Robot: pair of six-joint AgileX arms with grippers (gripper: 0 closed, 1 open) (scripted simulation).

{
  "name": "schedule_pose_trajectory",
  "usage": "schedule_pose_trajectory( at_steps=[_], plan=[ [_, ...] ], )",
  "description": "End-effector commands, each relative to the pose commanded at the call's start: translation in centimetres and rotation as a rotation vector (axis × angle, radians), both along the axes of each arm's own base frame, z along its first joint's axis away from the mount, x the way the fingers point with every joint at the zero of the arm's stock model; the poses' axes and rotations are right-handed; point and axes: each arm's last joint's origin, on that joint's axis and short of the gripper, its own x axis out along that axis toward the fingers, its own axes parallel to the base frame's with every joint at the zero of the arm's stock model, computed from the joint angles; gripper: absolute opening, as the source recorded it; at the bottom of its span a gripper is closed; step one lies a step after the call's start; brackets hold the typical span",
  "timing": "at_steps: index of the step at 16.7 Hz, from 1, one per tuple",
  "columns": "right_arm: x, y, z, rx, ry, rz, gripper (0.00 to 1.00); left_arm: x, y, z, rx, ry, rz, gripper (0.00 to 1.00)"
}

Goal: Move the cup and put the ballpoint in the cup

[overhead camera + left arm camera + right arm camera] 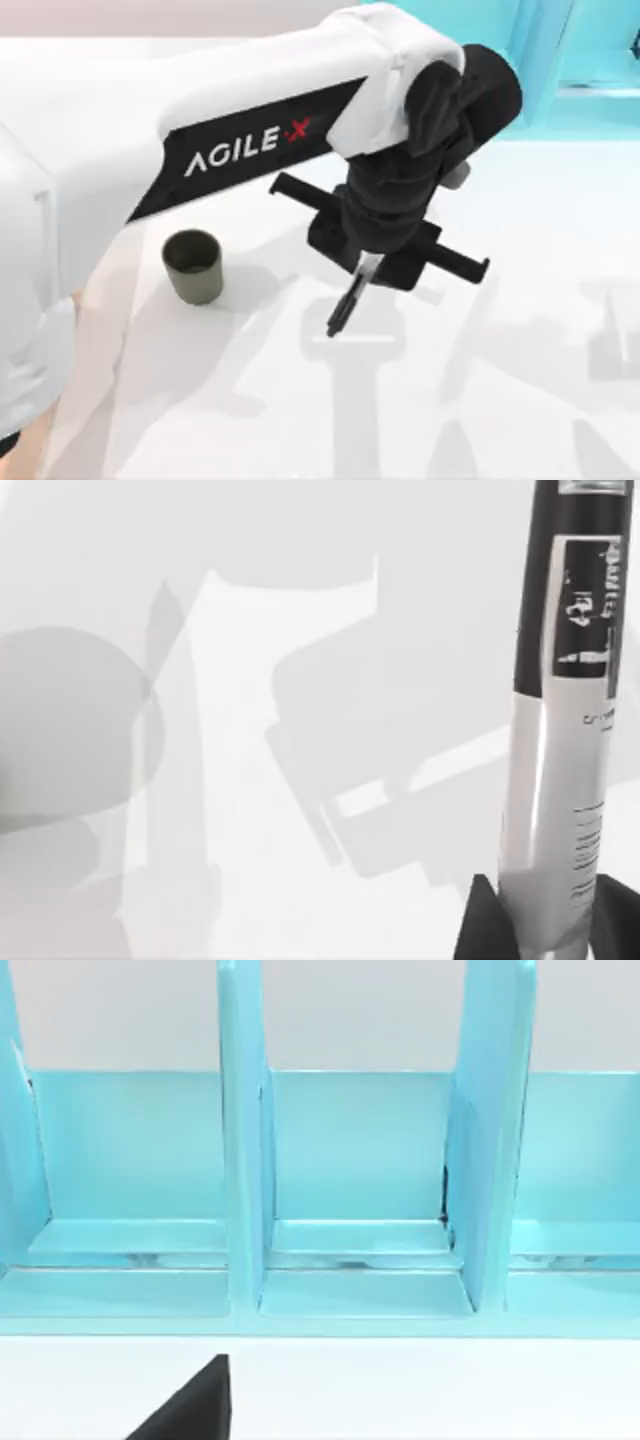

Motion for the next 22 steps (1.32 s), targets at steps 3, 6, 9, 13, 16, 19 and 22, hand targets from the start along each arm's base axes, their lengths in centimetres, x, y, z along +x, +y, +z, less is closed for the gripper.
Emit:
schedule_pose_trajectory(
  at_steps=[3, 6, 9, 13, 16, 19, 22],
  plan=[
    [0.0, 0.0, 0.0, 0.0, 0.0, 0.0, 1.0, 0.8, 1.1, -2.5, 0.0, 0.002, -0.025, 0.0],
    [0.0, 0.0, 0.0, 0.0, 0.0, 0.0, 1.0, 1.6, 3.8, -4.4, -0.048, -0.052, -0.04, 0.0],
    [0.0, 0.0, 0.0, 0.0, 0.0, 0.0, 1.0, 2.2, 7.8, -5.2, -0.149, -0.191, -0.036, 0.0],
    [0.0, 0.0, 0.0, 0.0, 0.0, 0.0, 1.0, 1.7, 12.5, -4.3, -0.339, -0.529, -0.028, 0.0],
    [0.0, 0.0, 0.0, 0.0, 0.0, 0.0, 1.0, 0.6, 14.6, -1.6, -0.487, -0.819, -0.026, 0.0],
    [0.0, 0.0, 0.0, 0.0, 0.0, 0.0, 1.0, -0.3, 16.5, 2.1, -0.605, -1.097, -0.02, 0.0],
    [0.0, 0.0, 0.0, 0.0, 0.0, 0.0, 1.0, -1.9, 18.3, 3.1, -0.65, -1.267, -0.017, 0.0]
  ],
)
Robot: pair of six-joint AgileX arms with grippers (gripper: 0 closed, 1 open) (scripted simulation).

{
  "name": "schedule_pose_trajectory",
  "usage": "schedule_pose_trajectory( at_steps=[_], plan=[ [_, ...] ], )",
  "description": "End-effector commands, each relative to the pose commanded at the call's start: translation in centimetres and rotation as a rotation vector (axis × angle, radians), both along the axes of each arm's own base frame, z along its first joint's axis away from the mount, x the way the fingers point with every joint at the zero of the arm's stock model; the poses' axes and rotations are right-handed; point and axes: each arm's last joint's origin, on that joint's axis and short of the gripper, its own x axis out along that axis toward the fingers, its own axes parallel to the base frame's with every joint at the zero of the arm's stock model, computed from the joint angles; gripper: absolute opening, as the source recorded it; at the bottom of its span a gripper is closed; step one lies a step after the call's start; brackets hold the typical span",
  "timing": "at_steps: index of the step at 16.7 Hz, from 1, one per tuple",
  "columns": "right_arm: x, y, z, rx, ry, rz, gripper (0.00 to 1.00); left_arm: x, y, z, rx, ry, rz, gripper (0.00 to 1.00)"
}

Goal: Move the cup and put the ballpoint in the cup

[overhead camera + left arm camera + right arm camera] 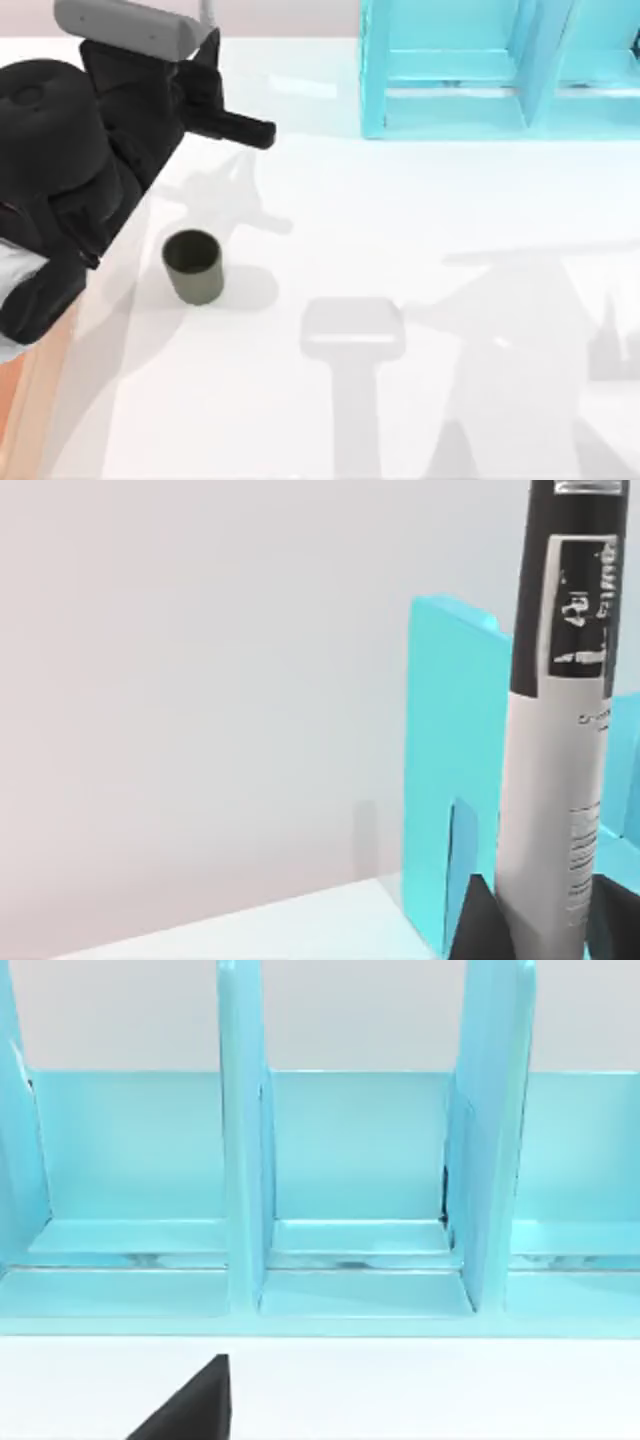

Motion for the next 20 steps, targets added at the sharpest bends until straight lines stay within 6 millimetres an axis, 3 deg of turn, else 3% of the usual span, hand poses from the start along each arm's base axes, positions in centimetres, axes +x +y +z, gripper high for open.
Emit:
schedule_pose_trajectory(
  at_steps=[5, 10, 20],
  plan=[
    [0.0, 0.0, 0.0, 0.0, 0.0, 0.0, 1.0, -4.5, 2.5, -2.1, -0.075, -0.15, 0.008, 0.0],
    [0.0, 0.0, 0.0, 0.0, 0.0, 0.0, 1.0, -8.3, 4.7, -5.1, -0.093, -0.153, 0.014, 0.0],
    [0.0, 0.0, 0.0, 0.0, 0.0, 0.0, 1.0, -8.1, 4.7, -5.6, -0.089, -0.146, 0.015, 0.0]
  ],
)
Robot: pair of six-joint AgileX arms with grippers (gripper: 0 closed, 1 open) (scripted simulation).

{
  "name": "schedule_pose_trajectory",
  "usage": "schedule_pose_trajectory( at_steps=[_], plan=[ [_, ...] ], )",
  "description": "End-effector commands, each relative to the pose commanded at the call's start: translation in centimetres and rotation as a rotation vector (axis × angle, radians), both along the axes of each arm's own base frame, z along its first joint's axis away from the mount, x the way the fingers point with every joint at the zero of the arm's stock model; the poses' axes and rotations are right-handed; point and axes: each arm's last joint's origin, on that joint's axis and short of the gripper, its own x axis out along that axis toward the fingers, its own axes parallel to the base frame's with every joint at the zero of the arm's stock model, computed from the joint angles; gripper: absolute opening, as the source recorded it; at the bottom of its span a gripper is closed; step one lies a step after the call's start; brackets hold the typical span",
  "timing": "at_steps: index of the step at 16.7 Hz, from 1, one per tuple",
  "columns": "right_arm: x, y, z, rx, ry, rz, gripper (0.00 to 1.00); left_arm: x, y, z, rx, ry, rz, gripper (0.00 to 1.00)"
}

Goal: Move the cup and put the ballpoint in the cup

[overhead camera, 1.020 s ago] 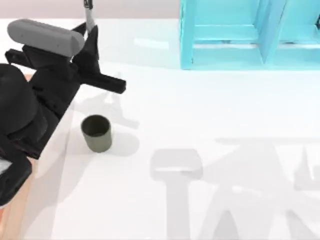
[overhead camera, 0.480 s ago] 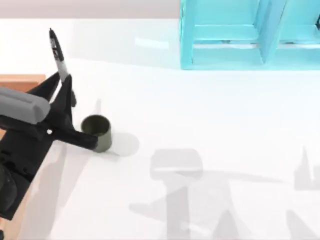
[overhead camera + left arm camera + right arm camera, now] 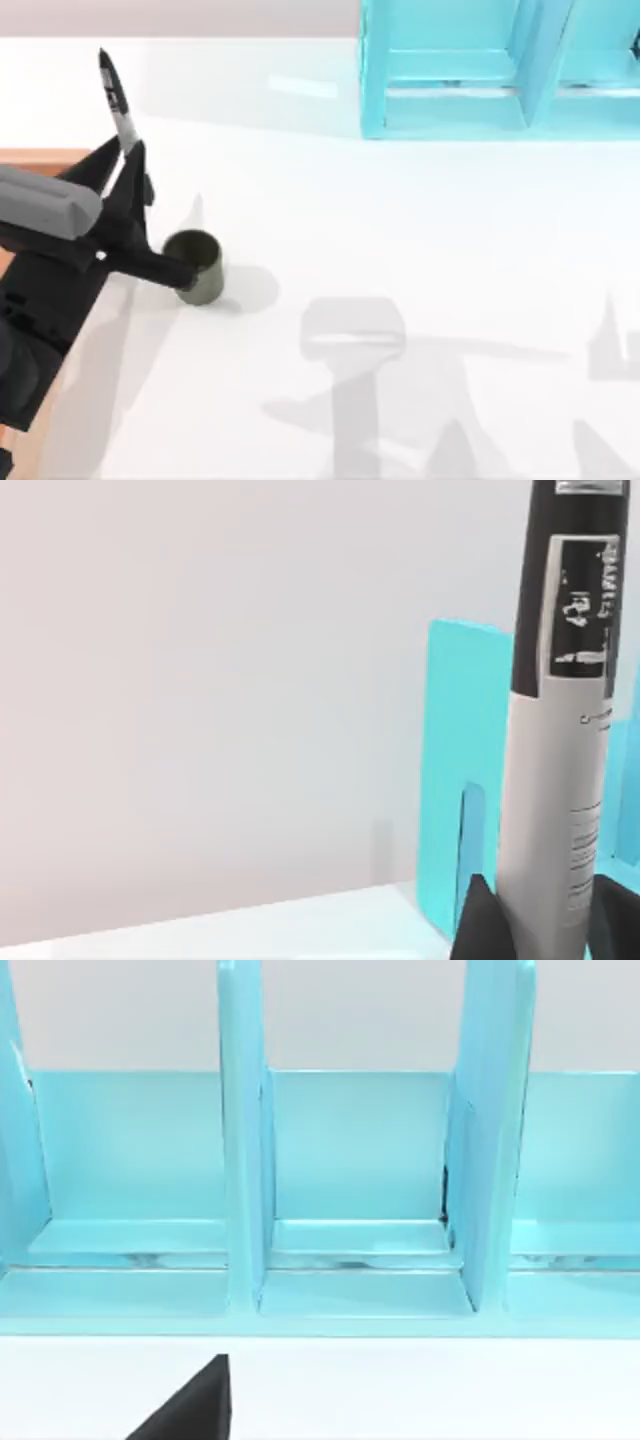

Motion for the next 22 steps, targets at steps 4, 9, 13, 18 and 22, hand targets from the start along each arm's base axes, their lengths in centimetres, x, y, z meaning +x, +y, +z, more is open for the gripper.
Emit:
schedule_pose_trajectory(
  at_steps=[4, 9, 13, 18, 22],
  plan=[
    [0.0, 0.0, 0.0, 0.0, 0.0, 0.0, 1.0, 1.7, -0.7, -1.1, 0.016, 0.027, -0.003, 0.0],
    [0.0, 0.0, 0.0, 0.0, 0.0, 0.0, 1.0, 3.4, -1.2, -1.5, 0.006, 0.01, 0.0, 0.0],
    [0.0, 0.0, 0.0, 0.0, 0.0, 0.0, 1.0, 3.4, -1.2, -1.5, 0.005, 0.01, 0.001, 0.08],
    [0.0, 0.0, 0.0, 0.0, 0.0, 0.0, 1.0, 3.4, -1.2, -1.5, 0.005, 0.01, 0.001, 0.45],
    [0.0, 0.0, 0.0, 0.0, 0.0, 0.0, 1.0, 3.4, -1.2, -1.5, 0.005, 0.01, 0.001, 0.75]
  ],
)
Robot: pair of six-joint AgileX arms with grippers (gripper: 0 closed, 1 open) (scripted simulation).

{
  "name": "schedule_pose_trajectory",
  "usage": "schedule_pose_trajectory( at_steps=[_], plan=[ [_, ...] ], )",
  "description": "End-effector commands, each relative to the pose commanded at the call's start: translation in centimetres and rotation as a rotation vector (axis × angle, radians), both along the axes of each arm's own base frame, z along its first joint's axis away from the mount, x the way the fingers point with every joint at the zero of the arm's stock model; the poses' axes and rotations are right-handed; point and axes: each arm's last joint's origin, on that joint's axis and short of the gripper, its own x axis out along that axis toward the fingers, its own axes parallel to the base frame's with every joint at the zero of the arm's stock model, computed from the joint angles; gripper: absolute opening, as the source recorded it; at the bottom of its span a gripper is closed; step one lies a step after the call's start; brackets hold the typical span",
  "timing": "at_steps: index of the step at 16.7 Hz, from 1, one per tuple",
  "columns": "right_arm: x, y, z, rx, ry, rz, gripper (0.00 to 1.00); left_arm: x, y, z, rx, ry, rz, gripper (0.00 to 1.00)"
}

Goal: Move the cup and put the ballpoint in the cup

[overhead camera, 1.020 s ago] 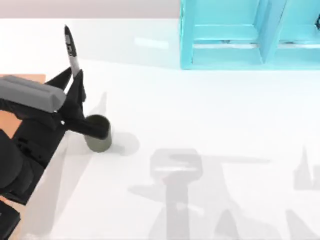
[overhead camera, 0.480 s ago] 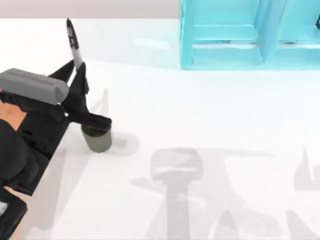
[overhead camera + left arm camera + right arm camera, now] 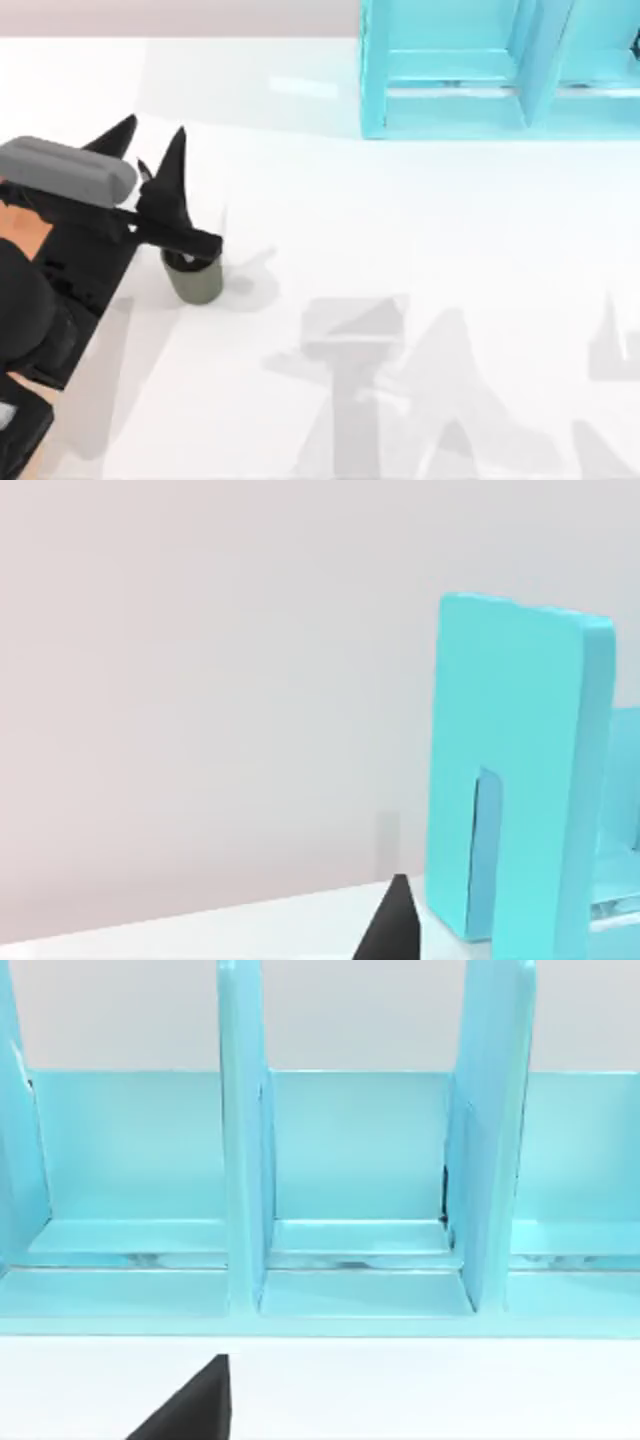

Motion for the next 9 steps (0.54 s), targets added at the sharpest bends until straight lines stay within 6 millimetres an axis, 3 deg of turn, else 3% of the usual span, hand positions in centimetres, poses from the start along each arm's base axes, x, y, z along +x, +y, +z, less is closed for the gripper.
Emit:
schedule_pose_trajectory(
  at_steps=[3, 9],
  plan=[
    [0.0, 0.0, 0.0, 0.0, 0.0, 0.0, 1.0, 0.0, 0.0, 0.0, 0.0, 0.0, 0.0, 0.98],
    [0.0, 0.0, 0.0, 0.0, 0.0, 0.0, 1.0, 0.0, 0.0, 0.0, 0.0, 0.0, 0.0, 1.0]
  ],
)
